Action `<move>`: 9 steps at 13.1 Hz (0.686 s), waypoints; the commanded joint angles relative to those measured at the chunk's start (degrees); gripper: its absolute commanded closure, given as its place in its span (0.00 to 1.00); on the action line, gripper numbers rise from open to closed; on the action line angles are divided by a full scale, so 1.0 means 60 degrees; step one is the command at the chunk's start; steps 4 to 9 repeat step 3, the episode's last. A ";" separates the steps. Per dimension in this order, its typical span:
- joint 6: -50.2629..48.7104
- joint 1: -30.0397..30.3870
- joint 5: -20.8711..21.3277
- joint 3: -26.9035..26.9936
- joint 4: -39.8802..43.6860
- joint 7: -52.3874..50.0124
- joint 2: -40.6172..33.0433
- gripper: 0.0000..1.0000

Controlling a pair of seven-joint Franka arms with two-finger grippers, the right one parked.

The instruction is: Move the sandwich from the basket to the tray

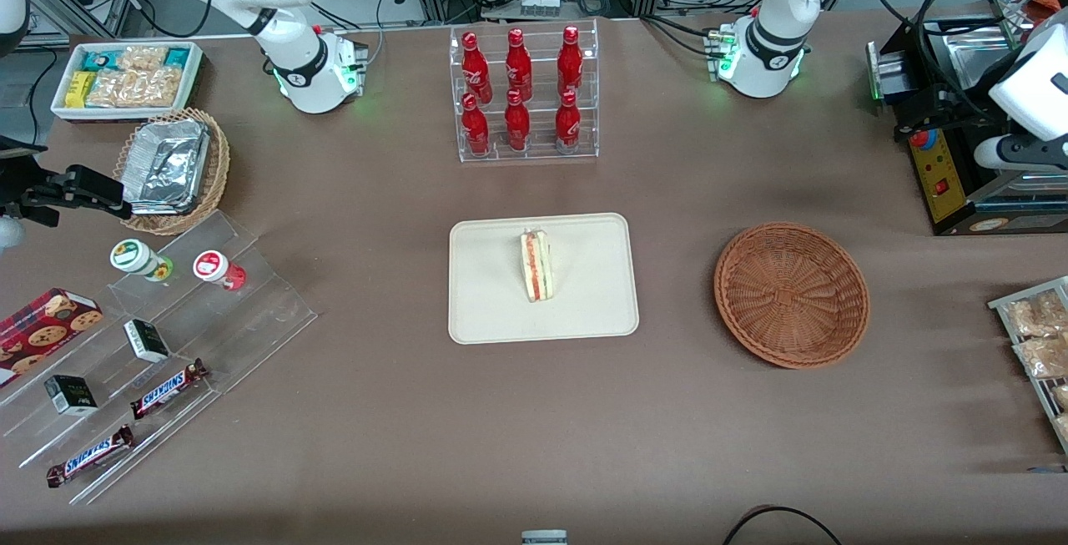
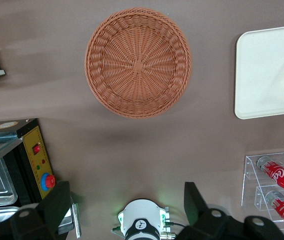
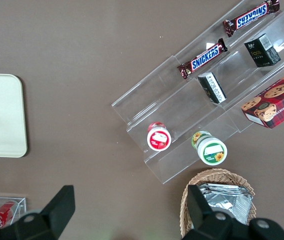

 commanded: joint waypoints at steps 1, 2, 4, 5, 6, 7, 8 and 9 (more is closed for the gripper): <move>-0.0016 0.0017 -0.0049 -0.0076 0.0418 0.0073 0.0182 0.00; -0.0016 0.0017 -0.0049 -0.0076 0.0550 0.0088 0.0270 0.00; -0.0001 0.0032 -0.0064 -0.0062 0.0624 0.0089 0.0270 0.00; -0.0001 0.0032 -0.0064 -0.0062 0.0624 0.0089 0.0270 0.00; -0.0001 0.0032 -0.0064 -0.0062 0.0624 0.0089 0.0270 0.00; -0.0001 0.0032 -0.0064 -0.0062 0.0624 0.0089 0.0270 0.00; -0.0001 0.0032 -0.0064 -0.0062 0.0624 0.0089 0.0270 0.00; -0.0001 0.0032 -0.0064 -0.0062 0.0624 0.0089 0.0270 0.00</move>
